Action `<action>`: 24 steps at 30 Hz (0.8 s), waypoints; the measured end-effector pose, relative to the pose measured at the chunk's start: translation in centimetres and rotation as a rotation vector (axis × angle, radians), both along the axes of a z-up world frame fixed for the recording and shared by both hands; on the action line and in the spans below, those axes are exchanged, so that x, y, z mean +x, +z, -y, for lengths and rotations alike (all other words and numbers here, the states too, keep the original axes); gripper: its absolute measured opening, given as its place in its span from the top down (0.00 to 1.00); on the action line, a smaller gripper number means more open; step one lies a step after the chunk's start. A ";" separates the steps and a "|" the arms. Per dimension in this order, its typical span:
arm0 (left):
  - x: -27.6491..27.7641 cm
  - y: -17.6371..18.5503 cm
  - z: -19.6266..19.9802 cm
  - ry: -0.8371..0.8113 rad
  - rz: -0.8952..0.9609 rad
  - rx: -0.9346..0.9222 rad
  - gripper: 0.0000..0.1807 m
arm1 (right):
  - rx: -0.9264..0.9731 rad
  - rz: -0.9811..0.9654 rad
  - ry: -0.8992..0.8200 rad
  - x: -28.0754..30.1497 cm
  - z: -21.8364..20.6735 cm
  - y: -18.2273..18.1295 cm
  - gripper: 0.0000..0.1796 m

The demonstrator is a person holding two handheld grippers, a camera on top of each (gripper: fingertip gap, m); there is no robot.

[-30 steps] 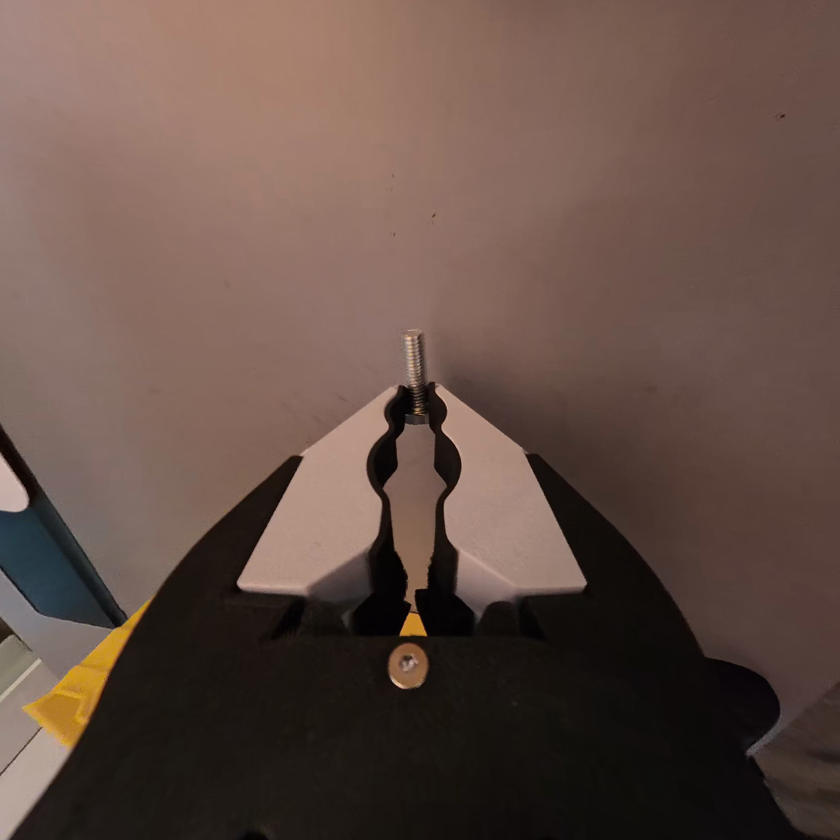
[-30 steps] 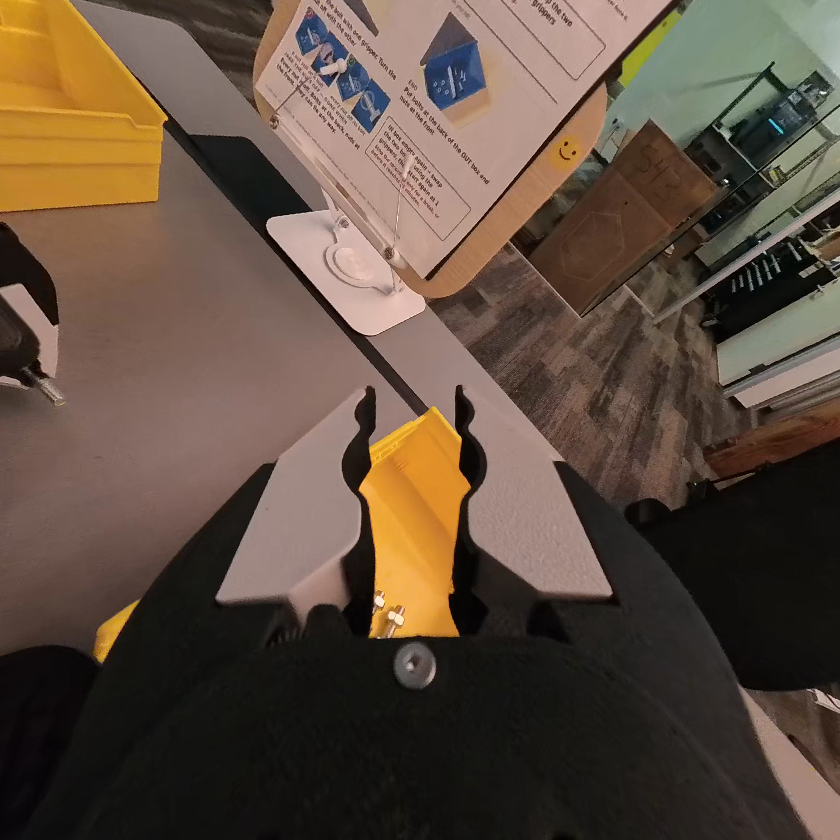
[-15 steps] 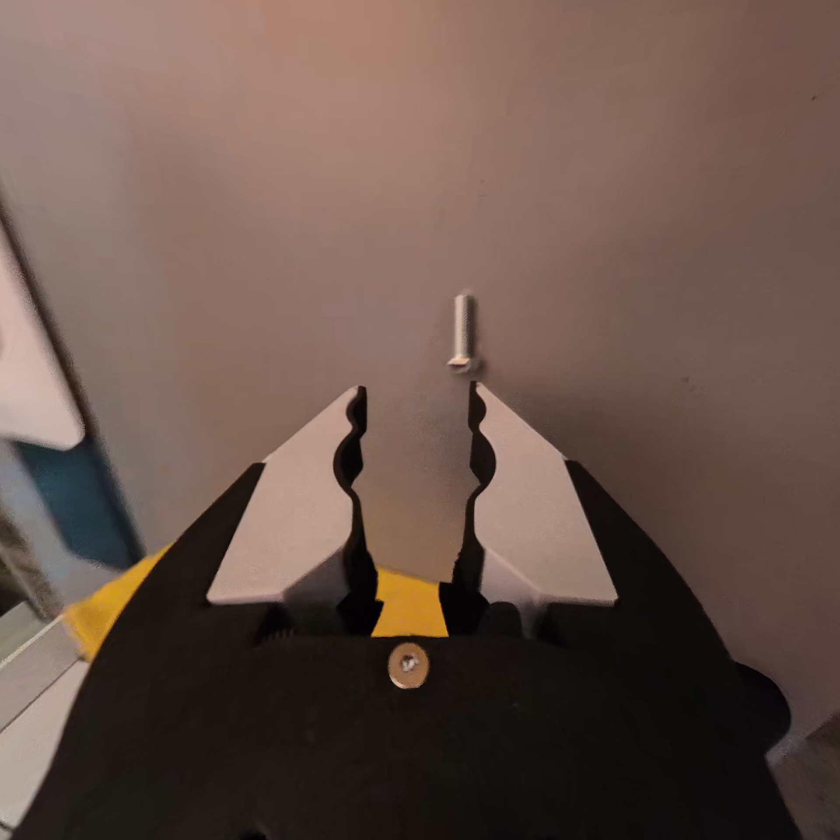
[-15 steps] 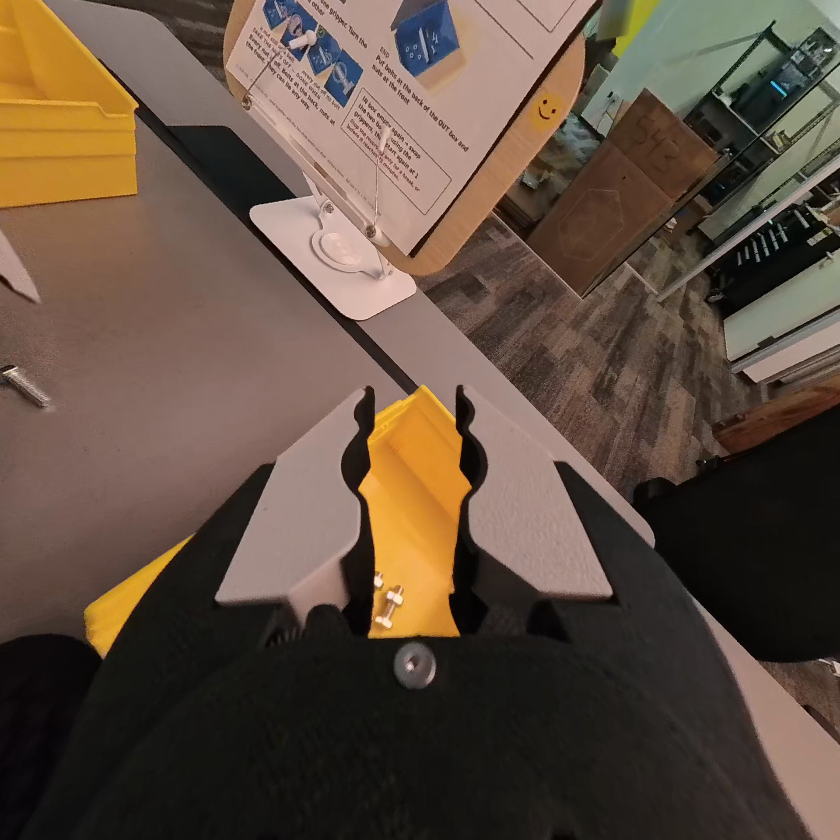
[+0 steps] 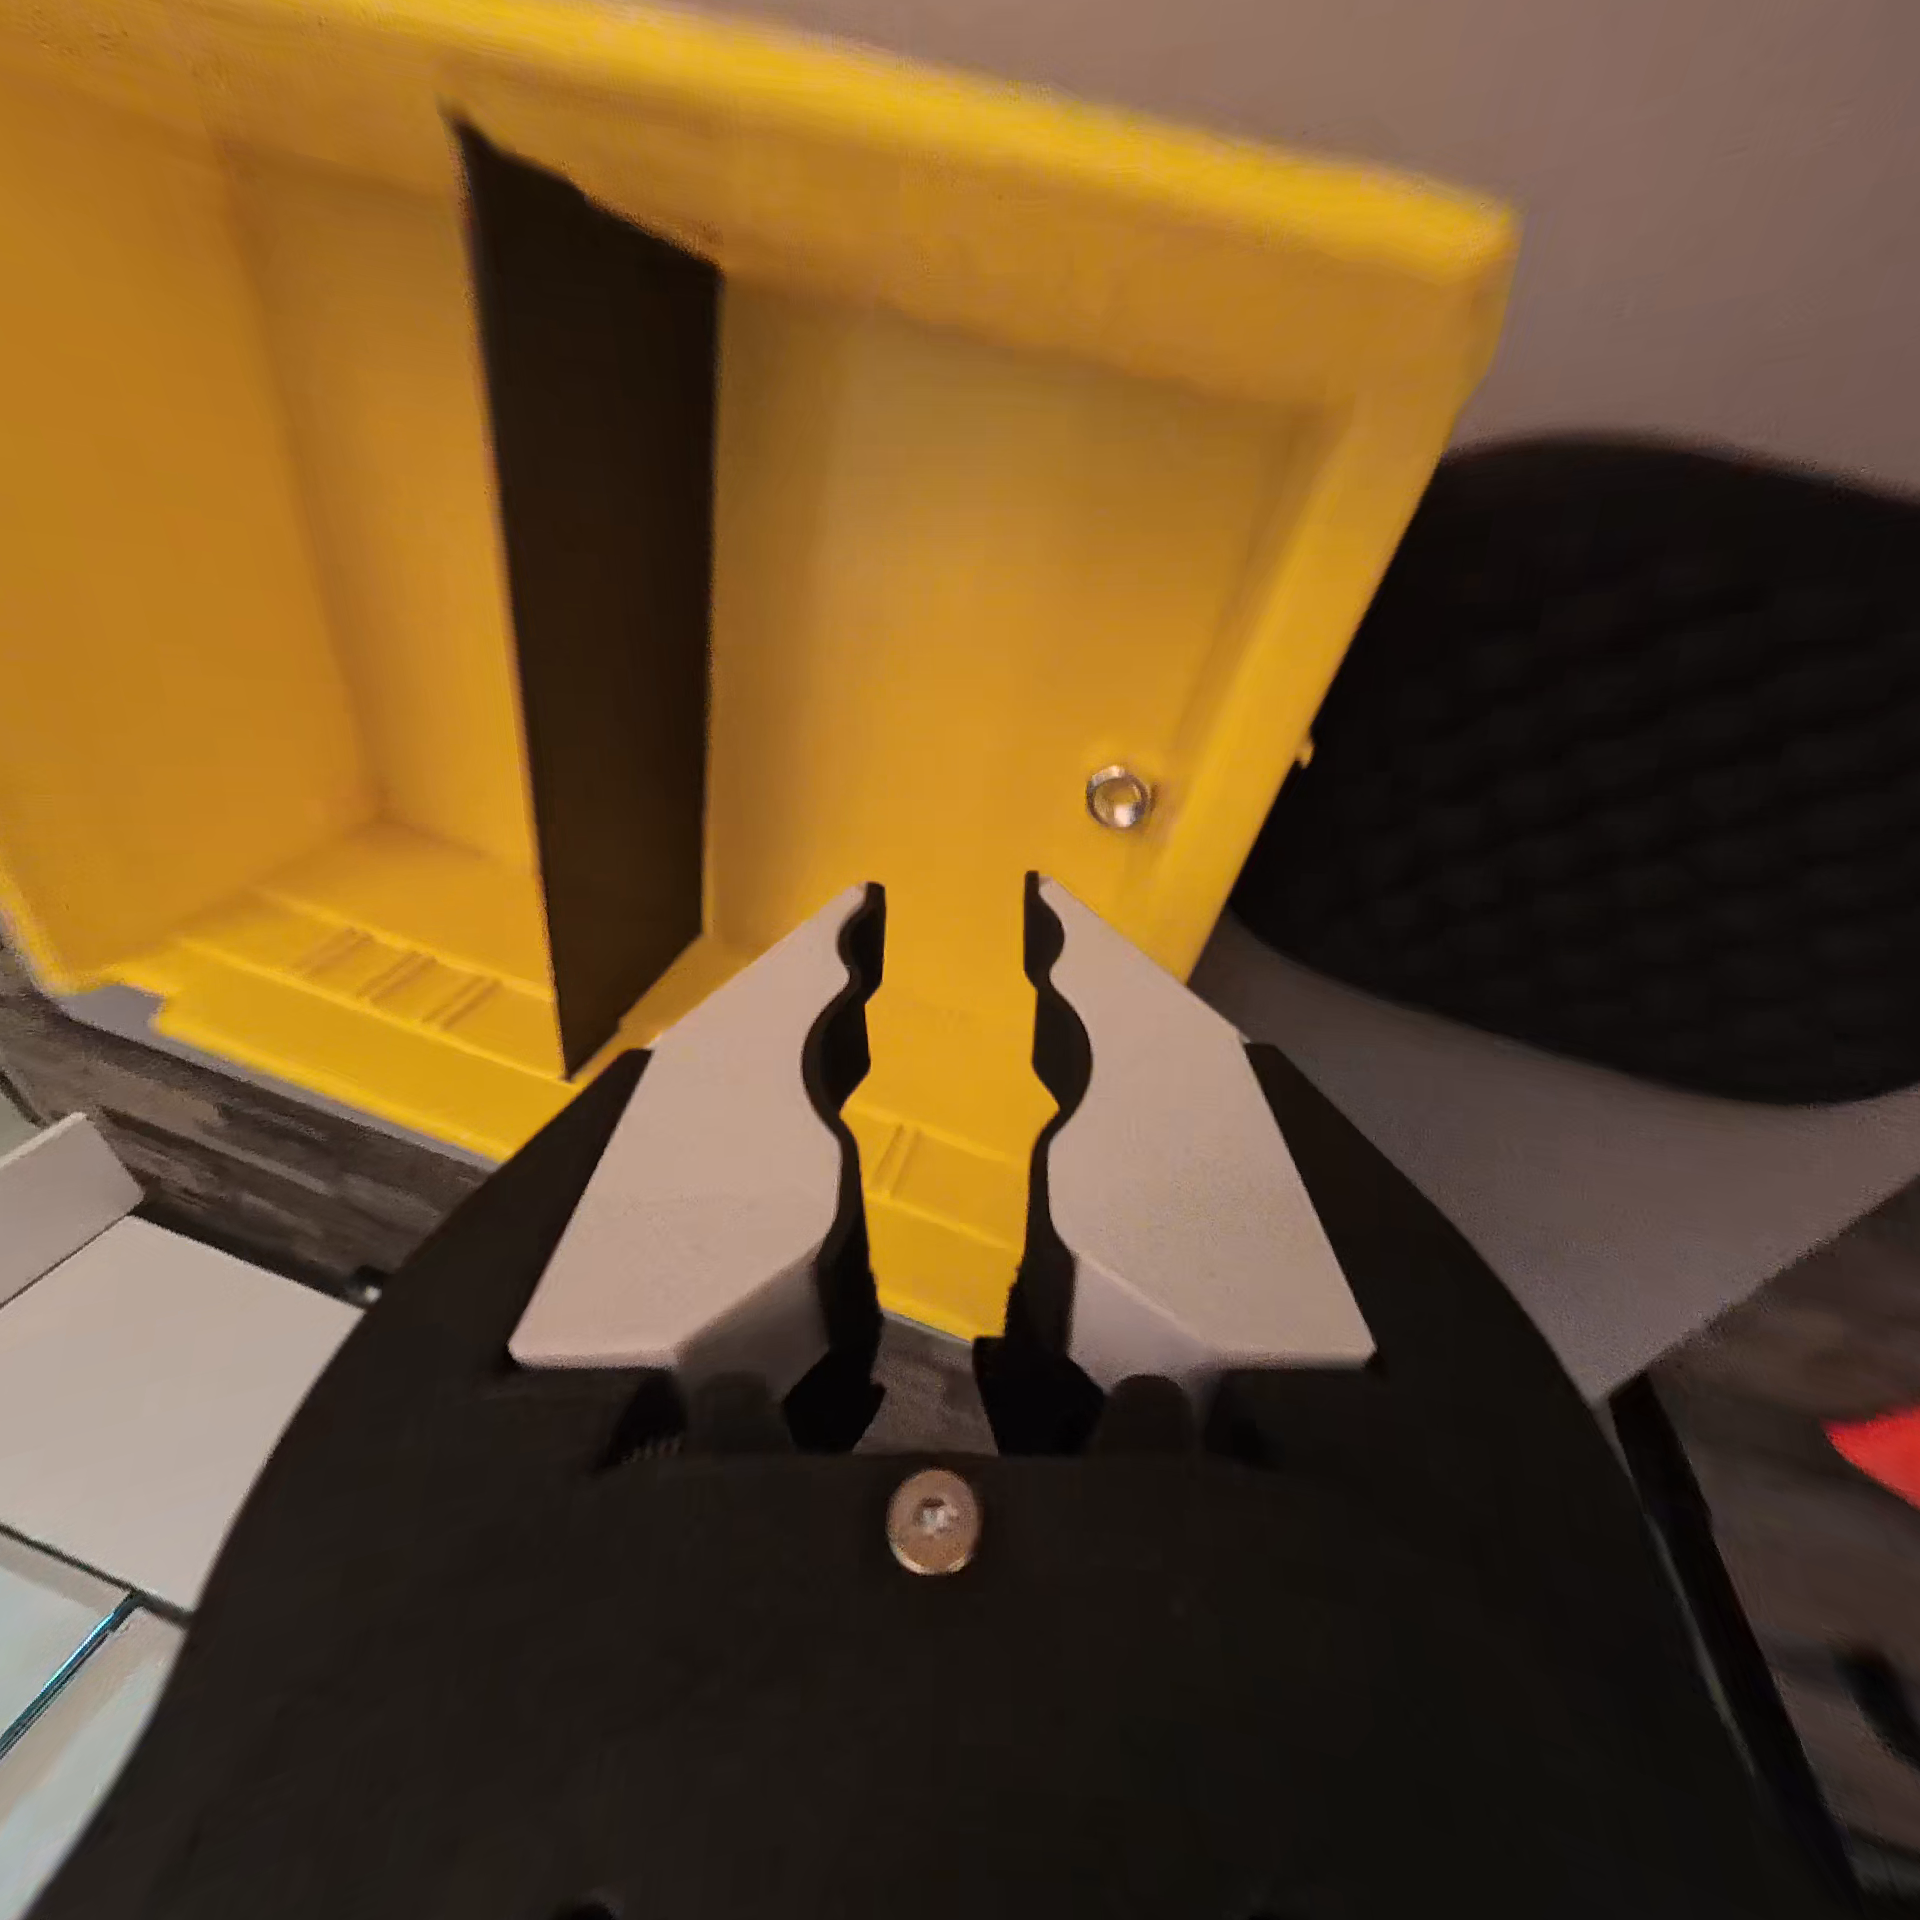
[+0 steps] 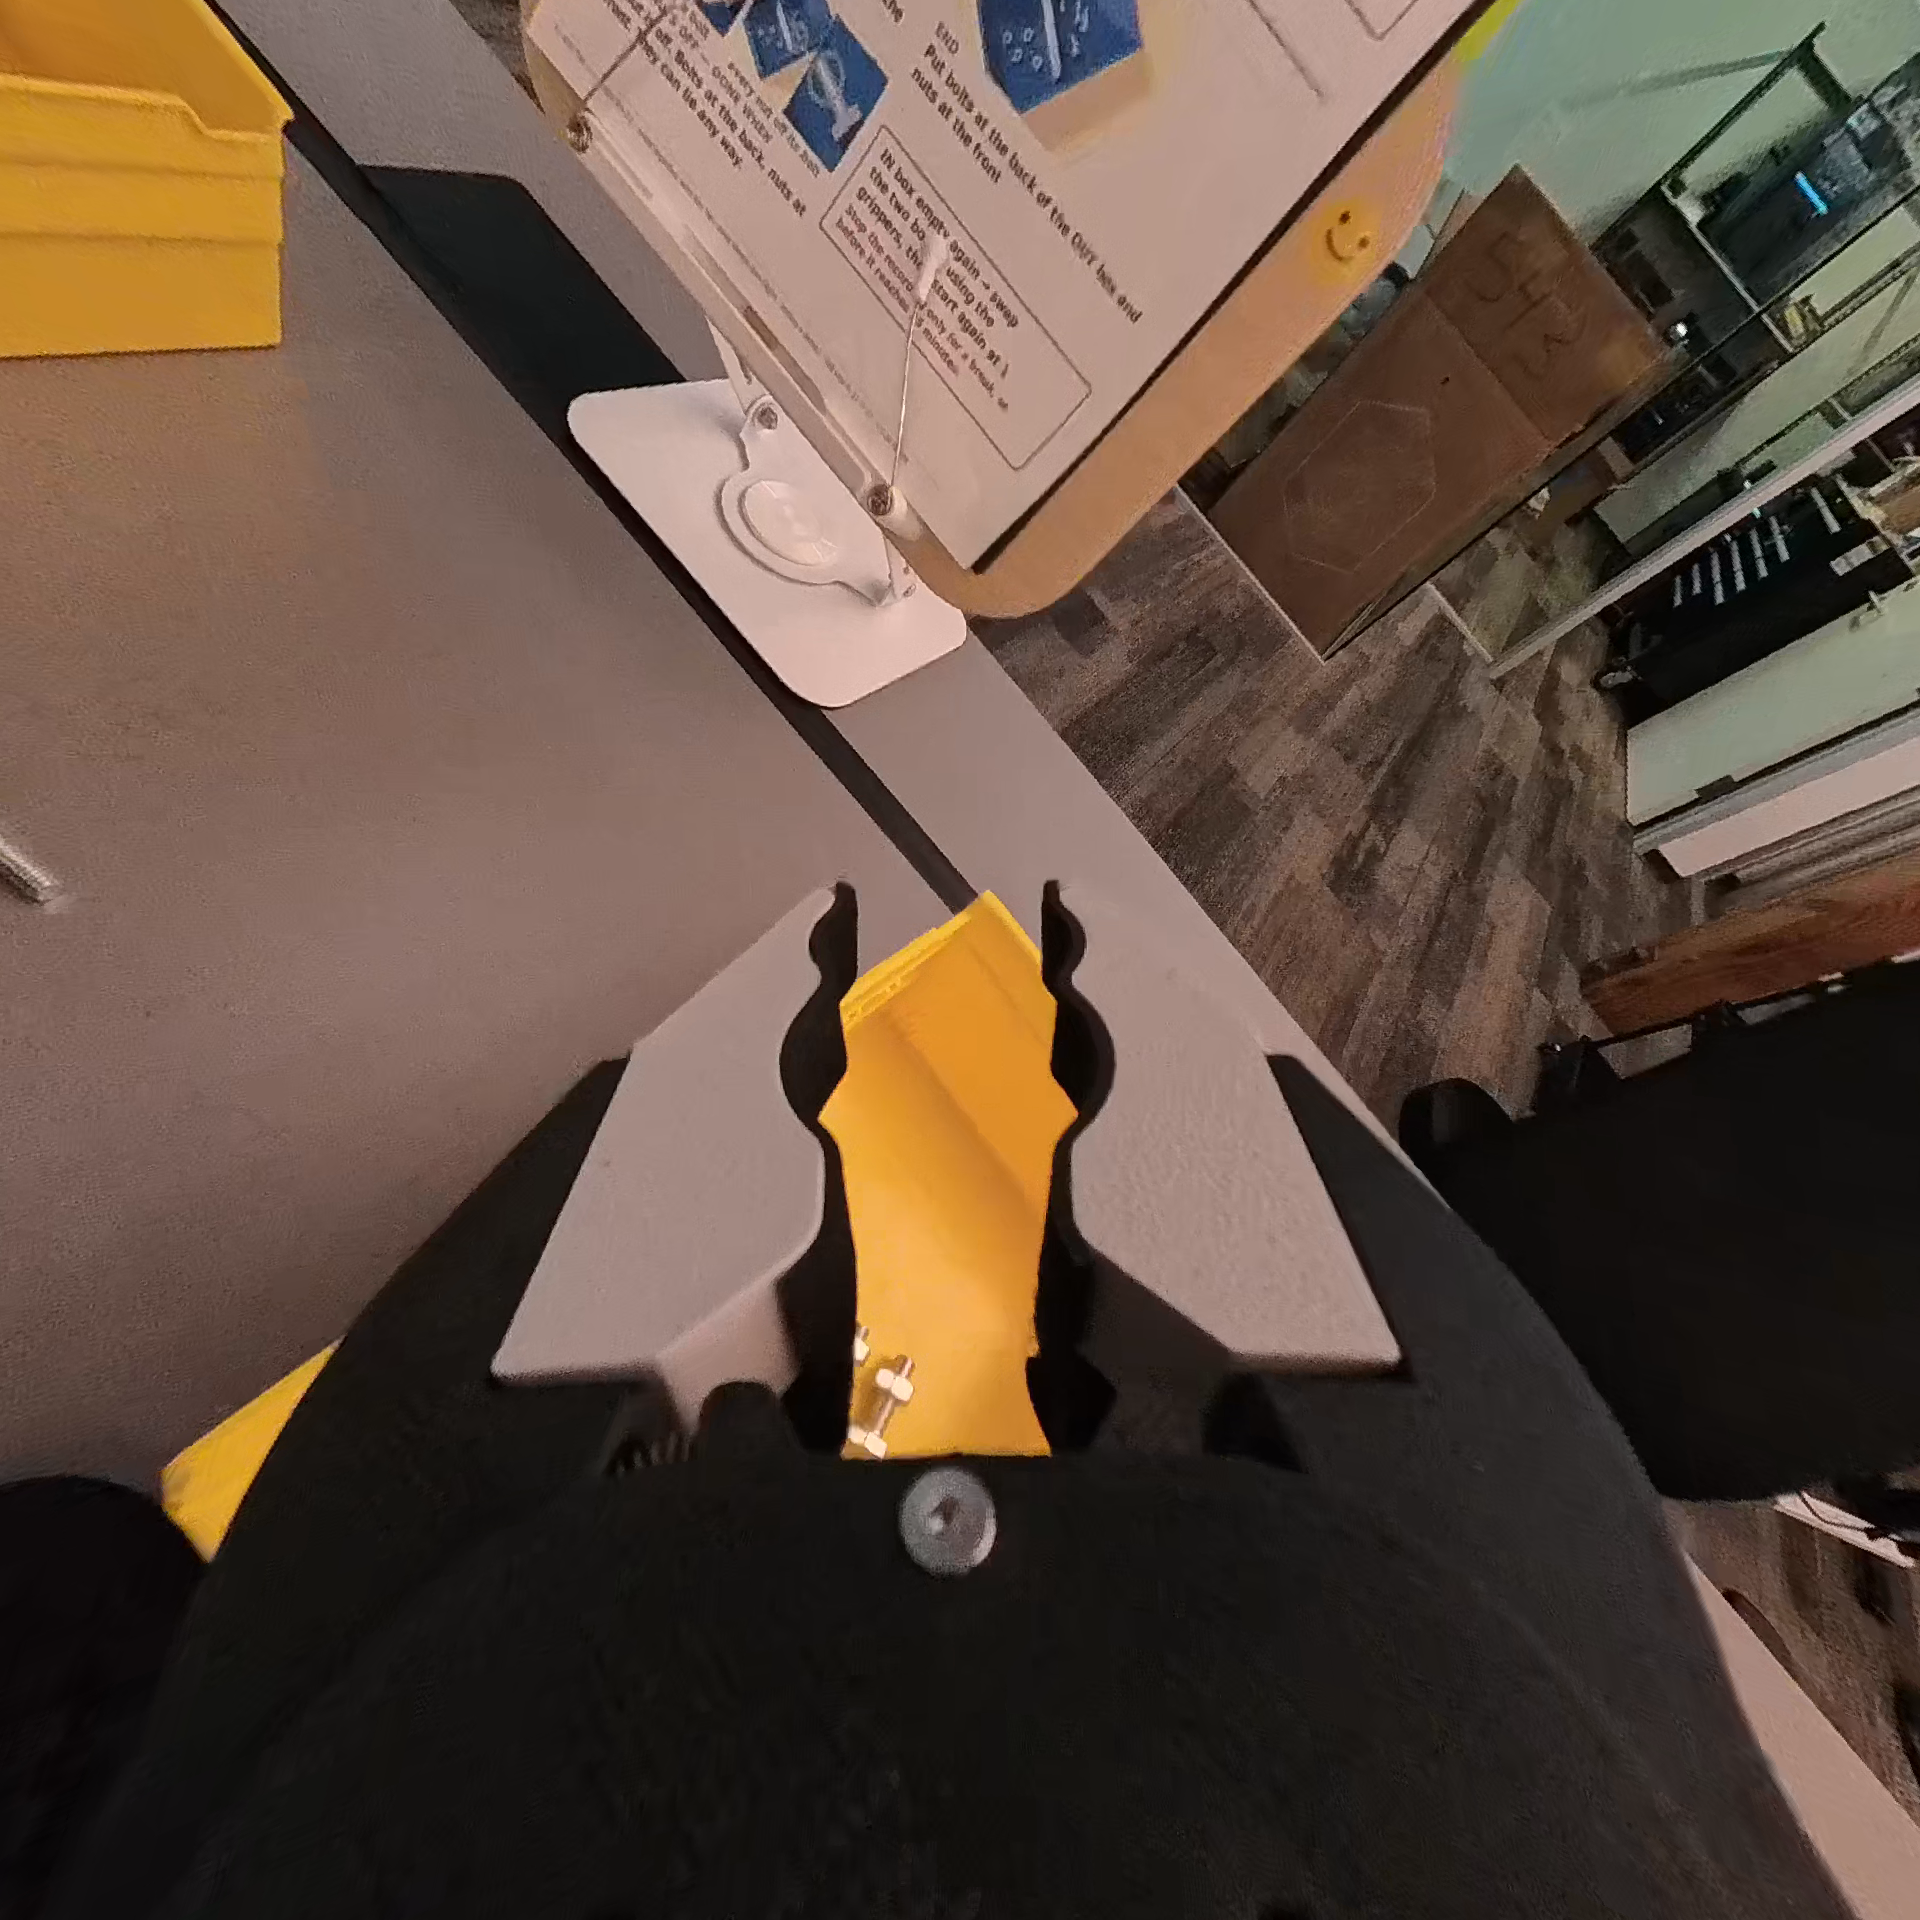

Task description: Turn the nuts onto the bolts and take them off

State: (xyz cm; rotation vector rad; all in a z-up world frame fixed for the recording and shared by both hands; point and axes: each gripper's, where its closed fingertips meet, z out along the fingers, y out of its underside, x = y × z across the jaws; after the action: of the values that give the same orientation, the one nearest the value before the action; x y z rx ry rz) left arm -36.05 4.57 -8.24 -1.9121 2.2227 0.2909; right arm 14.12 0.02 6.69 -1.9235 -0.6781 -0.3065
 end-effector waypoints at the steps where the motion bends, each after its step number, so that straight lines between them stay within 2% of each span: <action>1: -0.9 -0.8 -0.2 0.006 -0.042 -0.036 0.86 | -0.015 0.016 -0.009 0.0 -0.3 -0.4 0.81; 5: -2.7 -3.2 -0.7 -0.001 -0.168 -0.177 0.84 | -0.079 0.073 -0.045 -0.1 -1.8 -2.3 0.81; 11: -1.9 -5.6 -0.1 -0.078 -0.112 -0.362 0.83 | -0.156 0.162 -0.077 -0.3 -3.2 -4.5 0.80; 17: -1.3 -7.0 0.4 -0.140 -0.079 -0.415 0.80 | -0.174 0.191 -0.103 -0.4 -3.8 -5.2 0.80; 24: -0.9 -7.8 0.0 -0.136 -0.043 -0.379 0.86 | -0.175 0.193 -0.097 -0.5 -3.7 -5.2 0.80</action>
State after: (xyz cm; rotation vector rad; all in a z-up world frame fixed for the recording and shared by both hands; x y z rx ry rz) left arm -36.96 4.56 -16.06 -1.9231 2.5702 -0.1218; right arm 13.59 3.68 1.54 -2.1155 -0.7603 -0.5137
